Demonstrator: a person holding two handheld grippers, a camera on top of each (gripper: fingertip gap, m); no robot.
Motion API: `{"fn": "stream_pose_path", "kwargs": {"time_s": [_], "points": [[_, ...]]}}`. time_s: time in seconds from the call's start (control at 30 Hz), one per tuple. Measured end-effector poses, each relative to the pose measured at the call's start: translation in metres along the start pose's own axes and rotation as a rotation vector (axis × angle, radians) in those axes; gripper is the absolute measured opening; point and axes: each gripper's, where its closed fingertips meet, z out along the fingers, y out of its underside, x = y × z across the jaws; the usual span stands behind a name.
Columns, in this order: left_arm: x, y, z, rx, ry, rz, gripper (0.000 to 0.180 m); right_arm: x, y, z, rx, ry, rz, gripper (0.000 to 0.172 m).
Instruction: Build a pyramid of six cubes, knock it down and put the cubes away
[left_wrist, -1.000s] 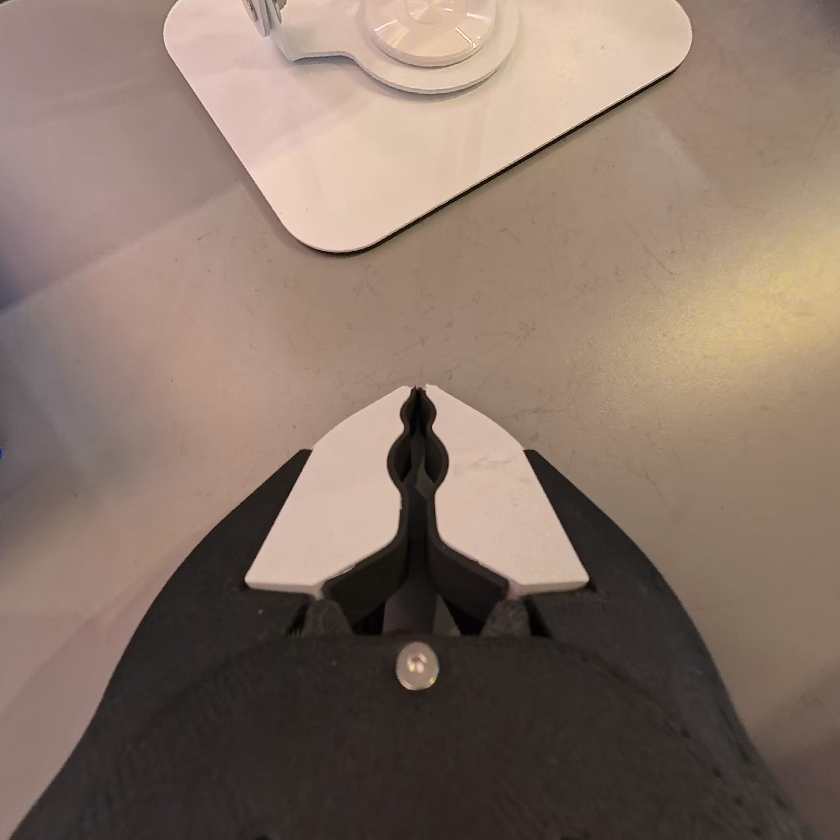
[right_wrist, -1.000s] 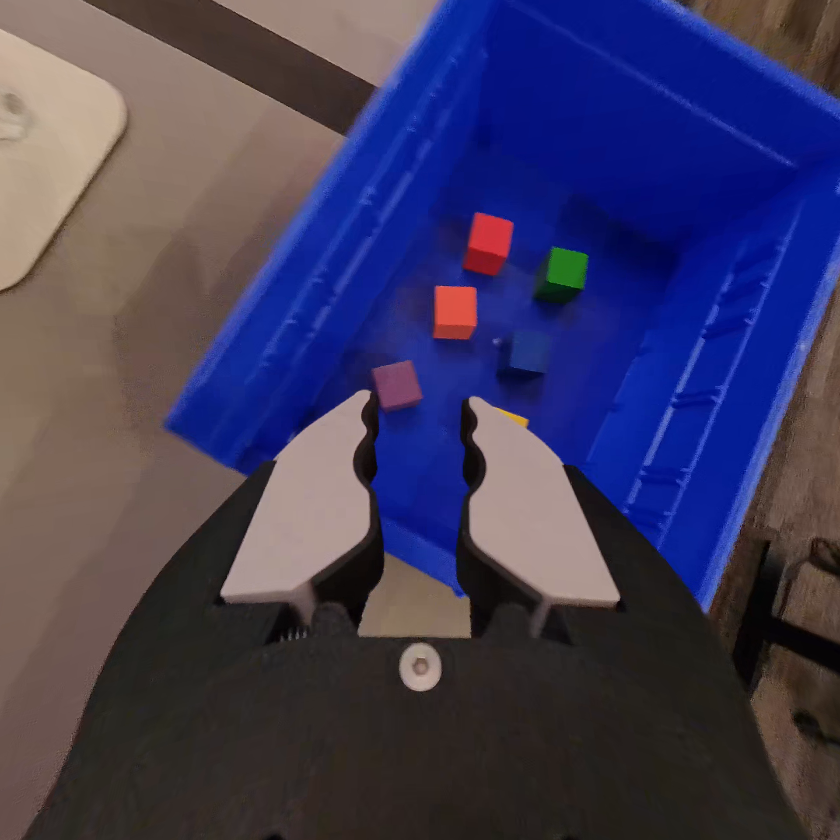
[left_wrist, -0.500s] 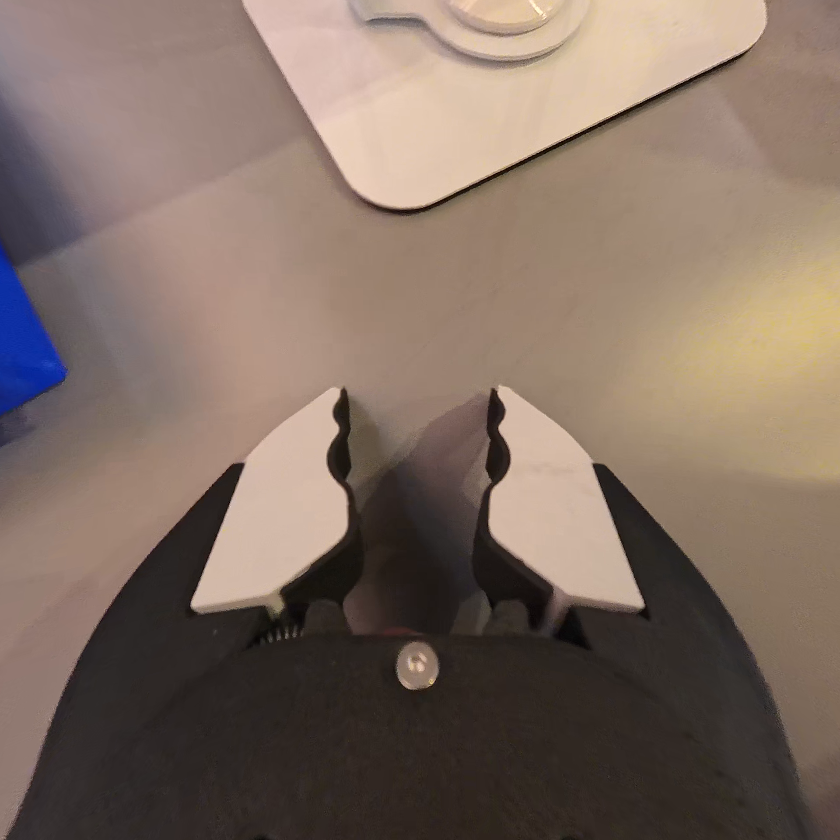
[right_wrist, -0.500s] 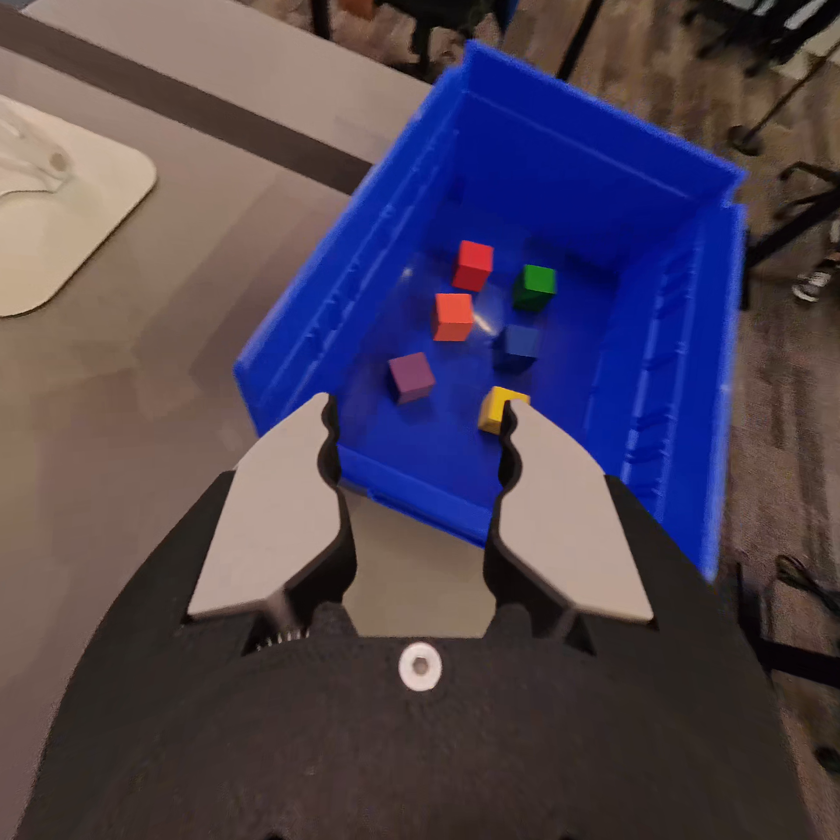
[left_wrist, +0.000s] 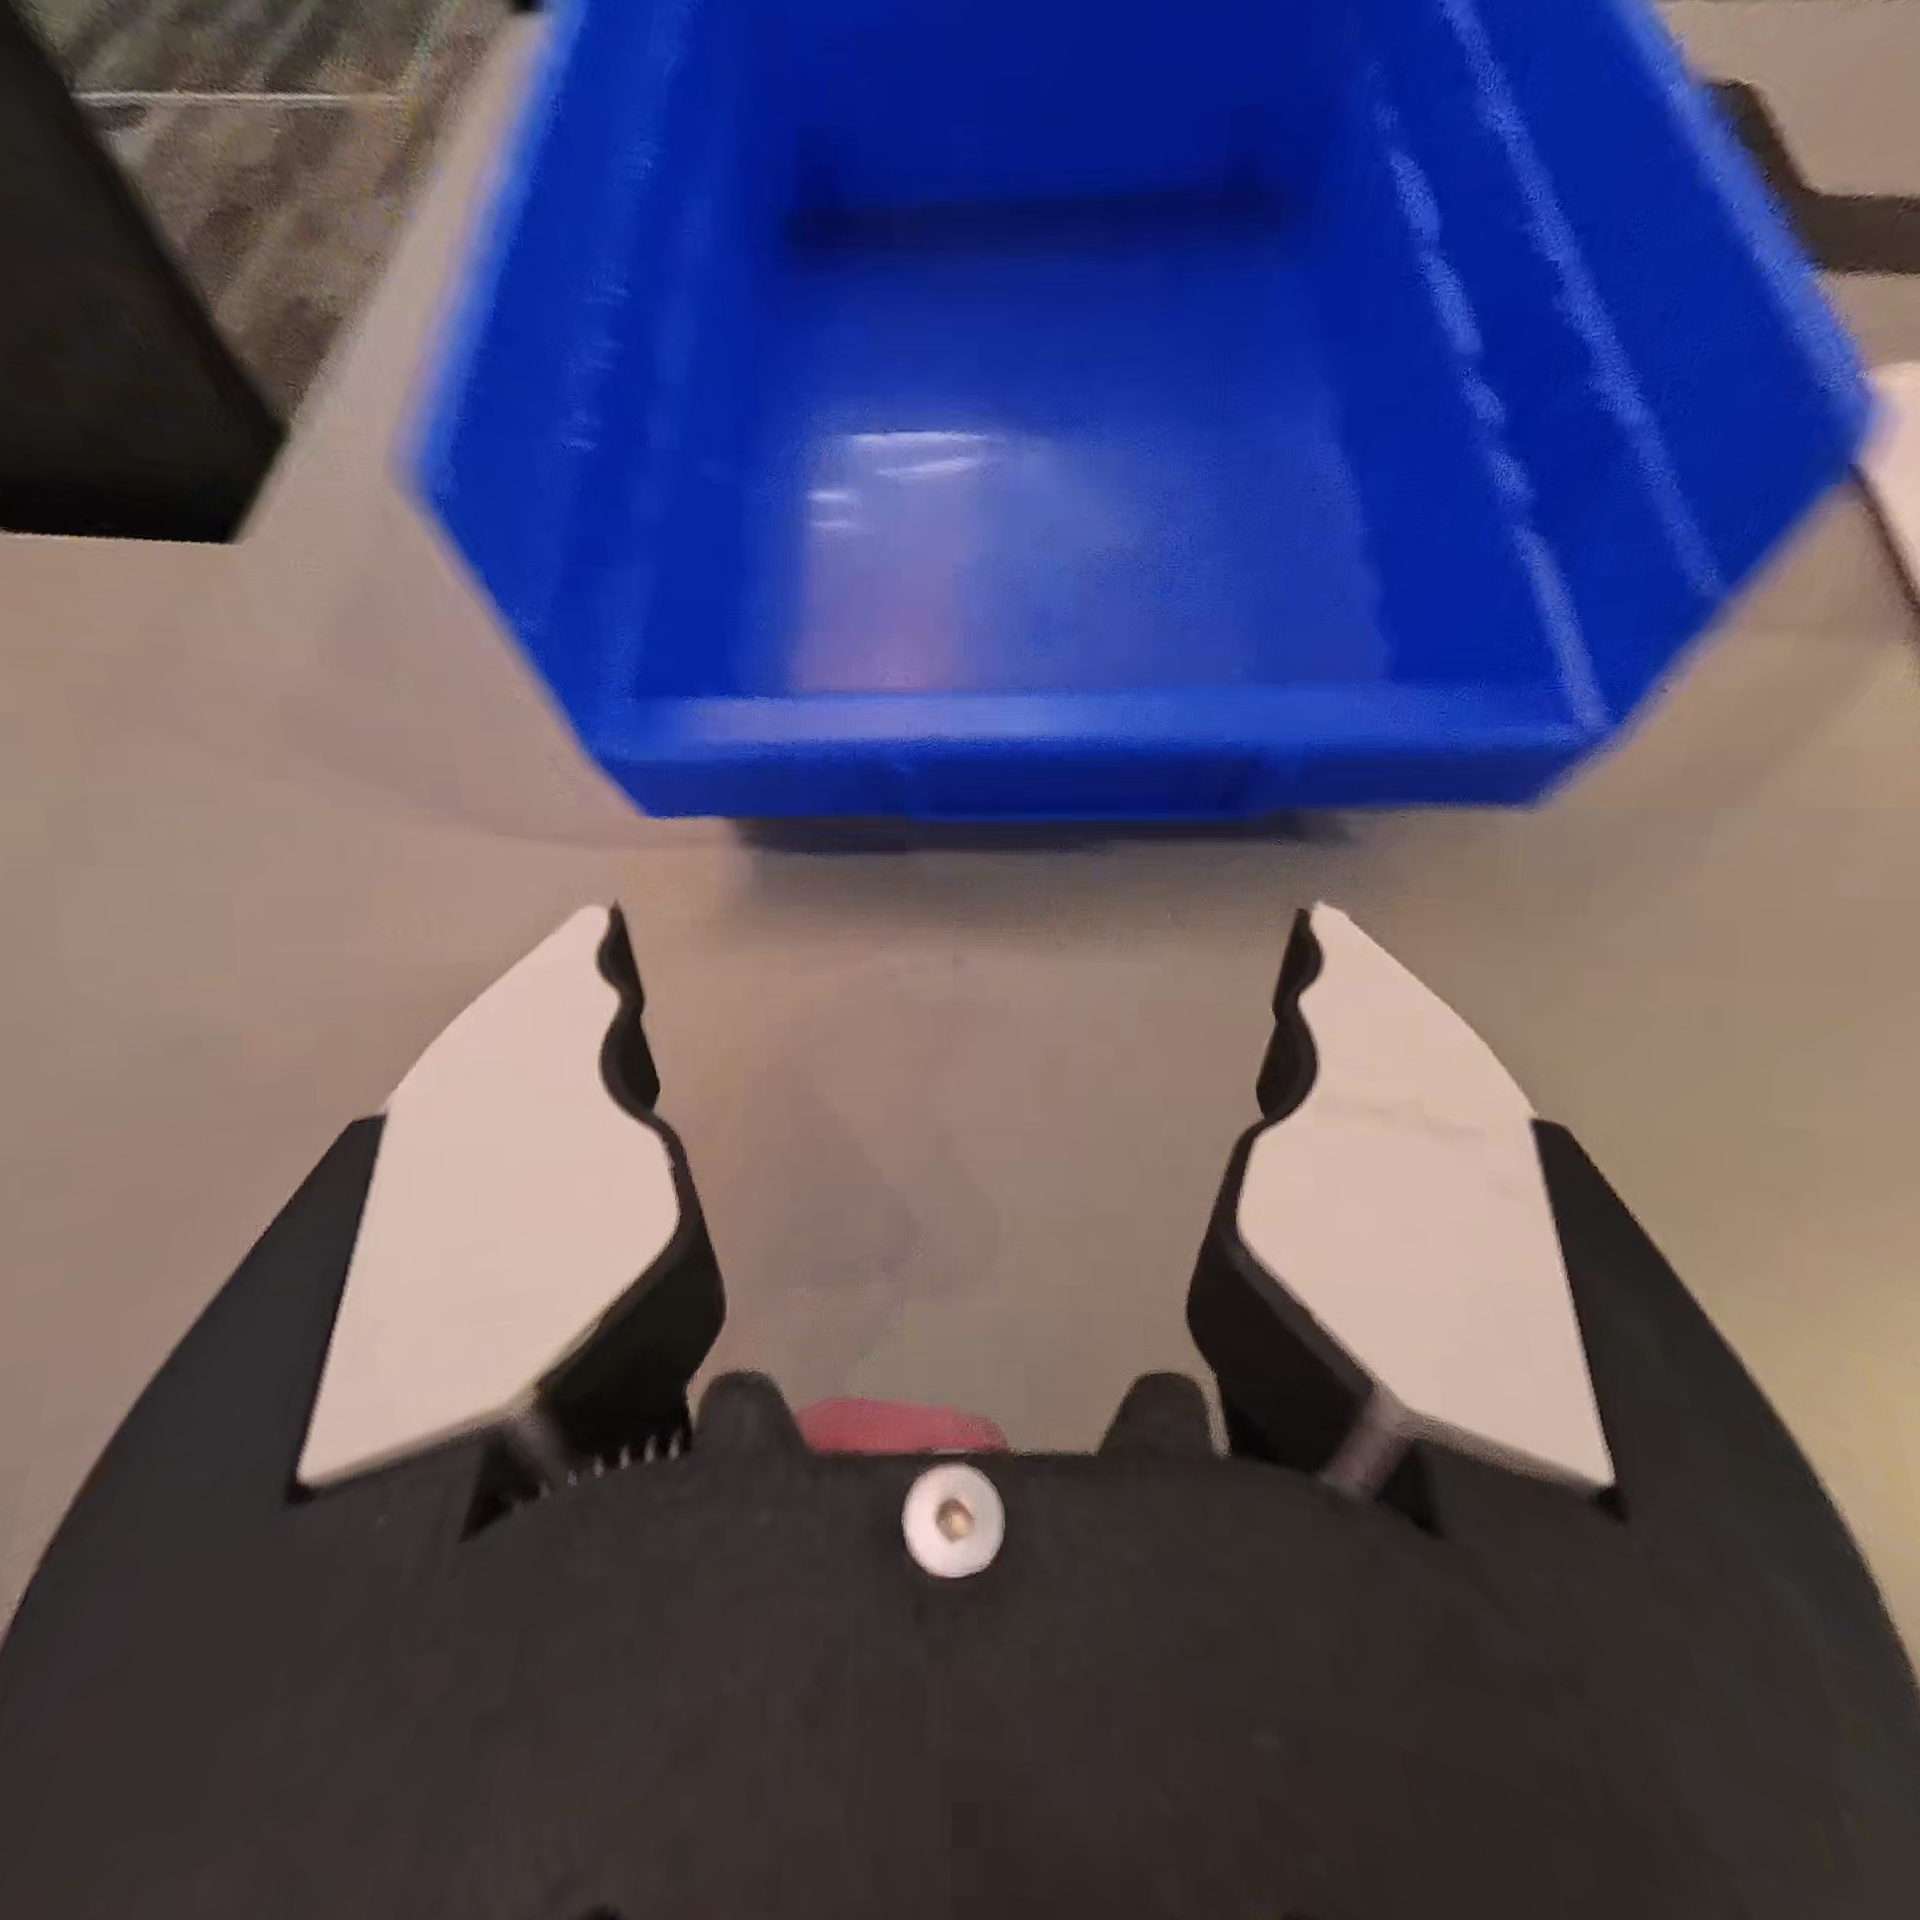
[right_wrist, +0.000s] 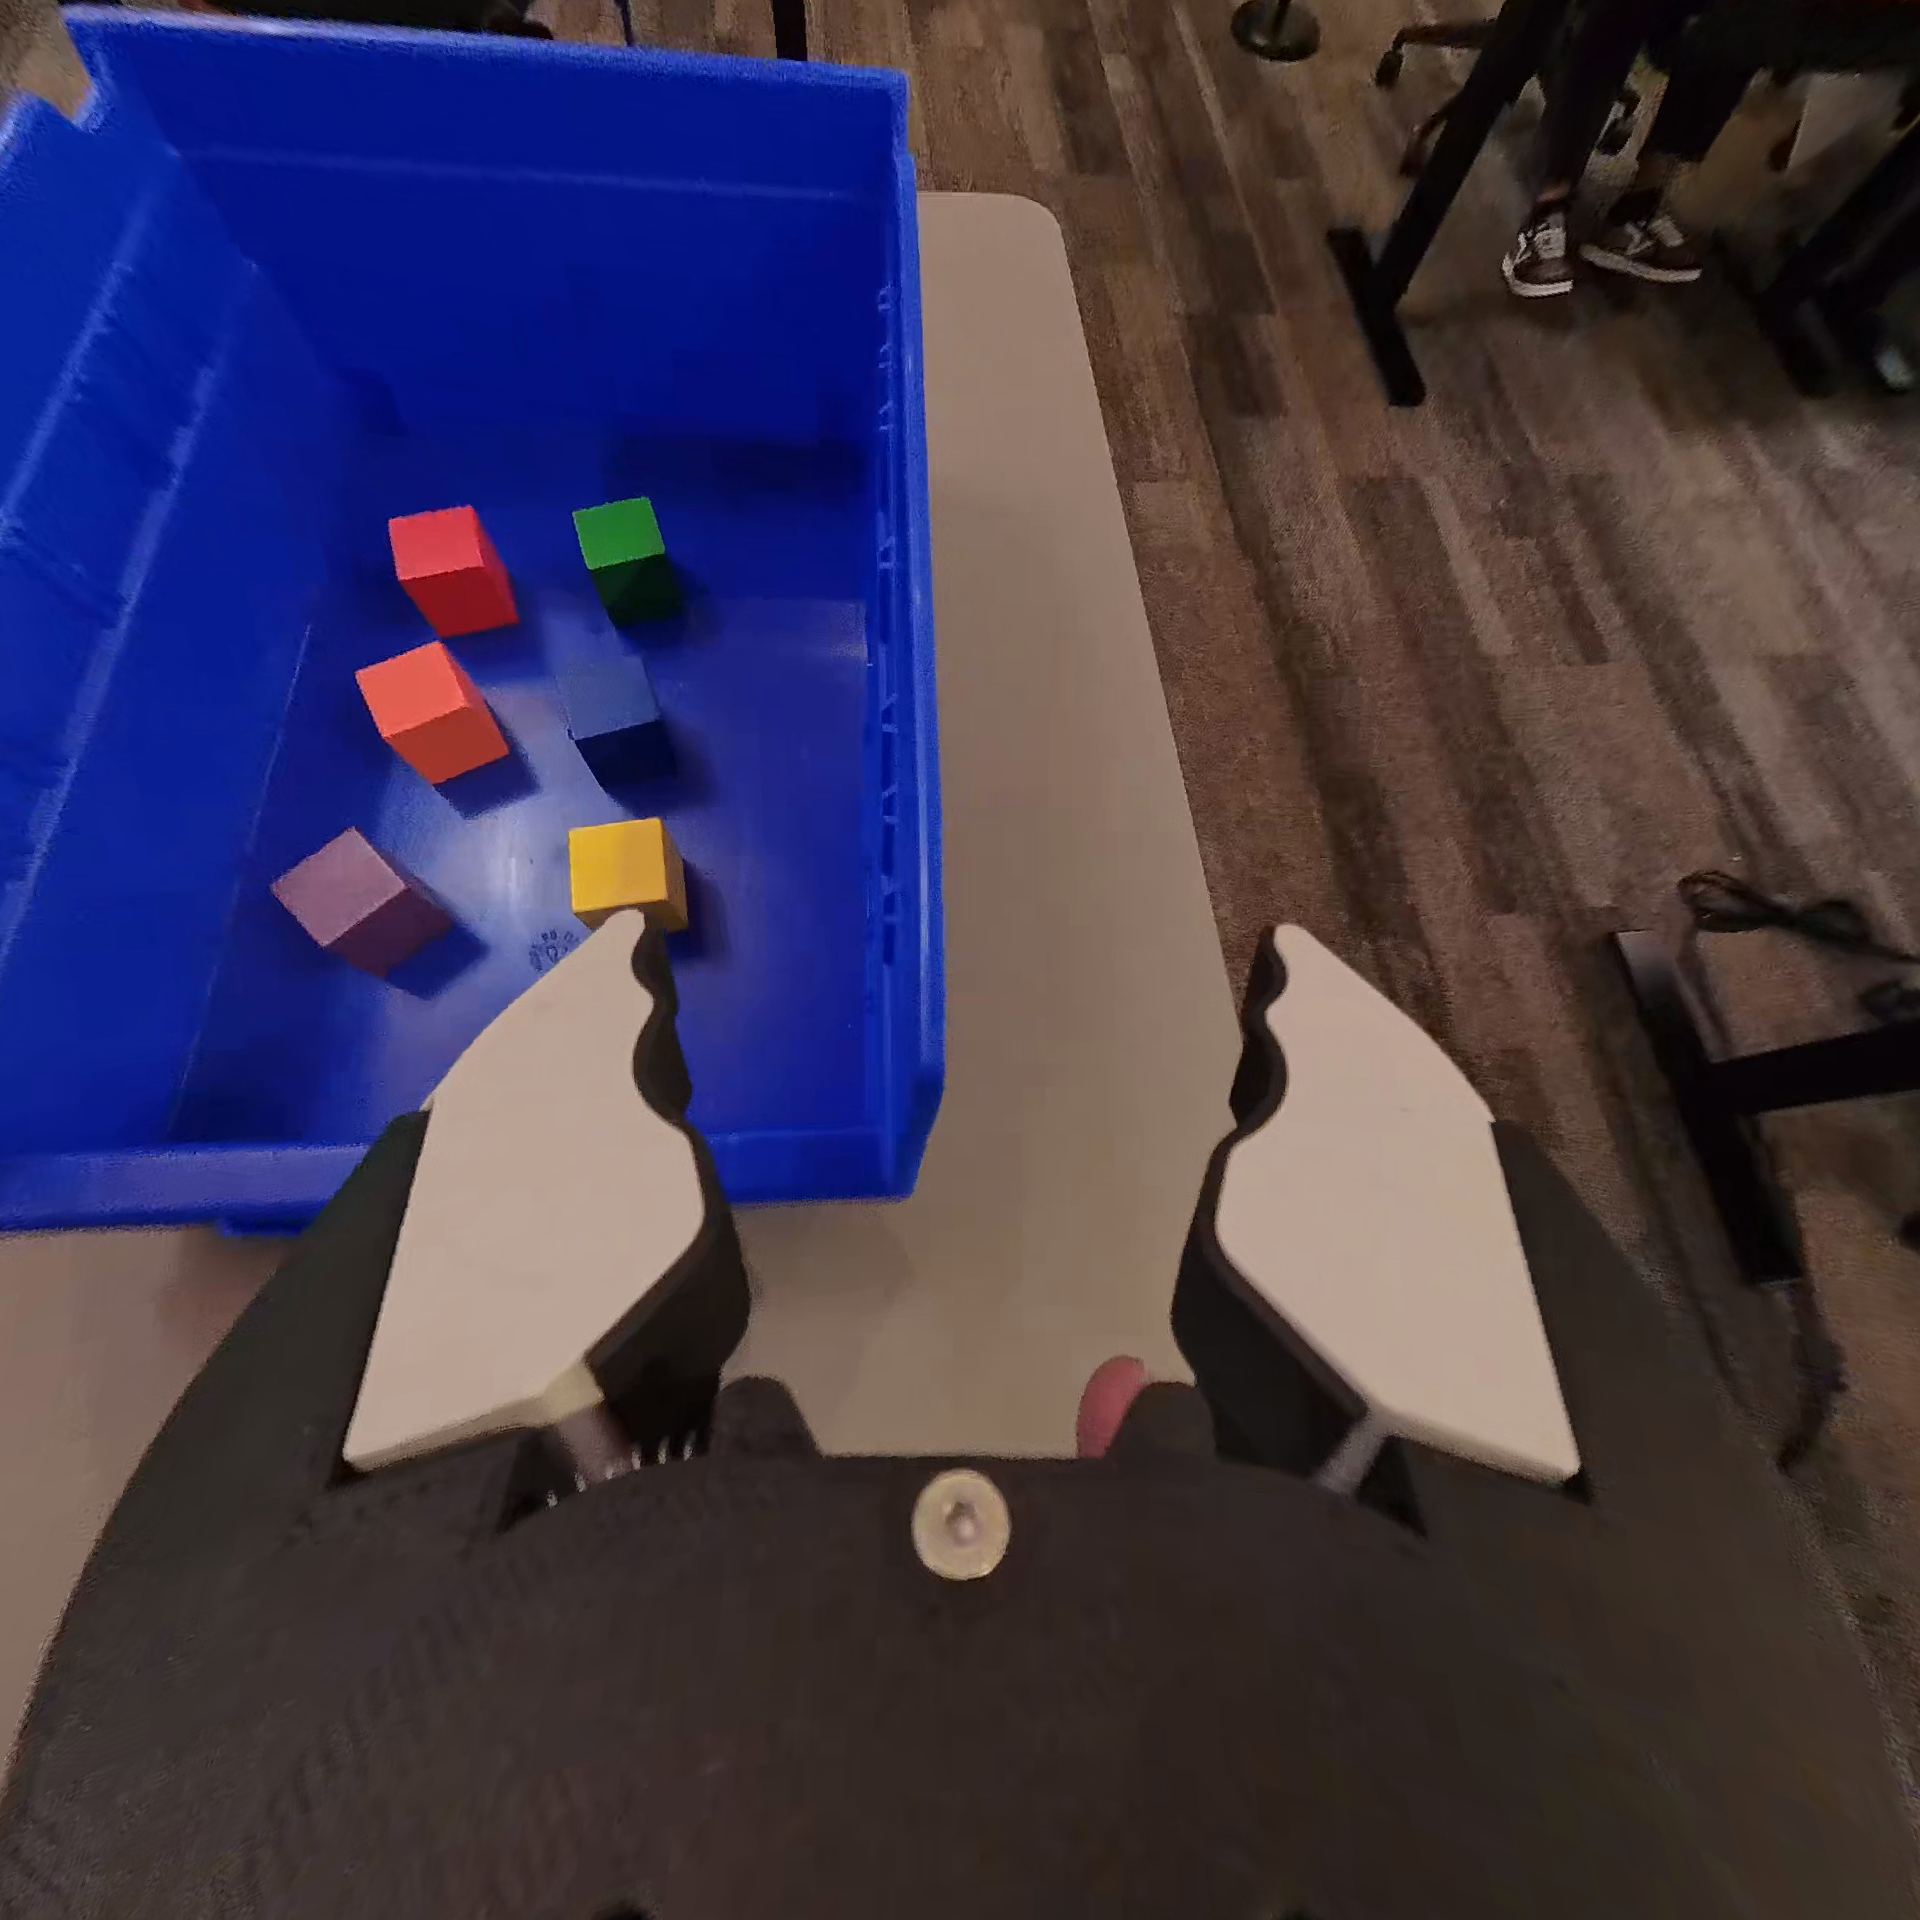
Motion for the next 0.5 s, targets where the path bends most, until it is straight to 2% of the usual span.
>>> {"fn": "stream_pose_path", "kwargs": {"time_s": [0.1,0.23,0.37,0.5], "points": [[-0.049,-0.018,0.008,0.015,-0.102,-0.010,0.122,-0.002,0.005,0.009,-0.013,-0.024,0.033,0.105],[-0.090,-0.045,0.017,0.067,-0.206,-0.013,0.129,-0.010,0.009,0.022,-0.036,-0.043,0.038,0.105],[-0.113,-0.050,0.039,0.049,-0.237,-0.081,0.146,-0.025,0.019,0.036,-0.099,-0.120,0.062,0.095],[-0.112,-0.053,0.056,0.035,-0.223,-0.054,0.146,-0.033,0.027,0.045,-0.136,-0.151,0.064,0.086]]}}
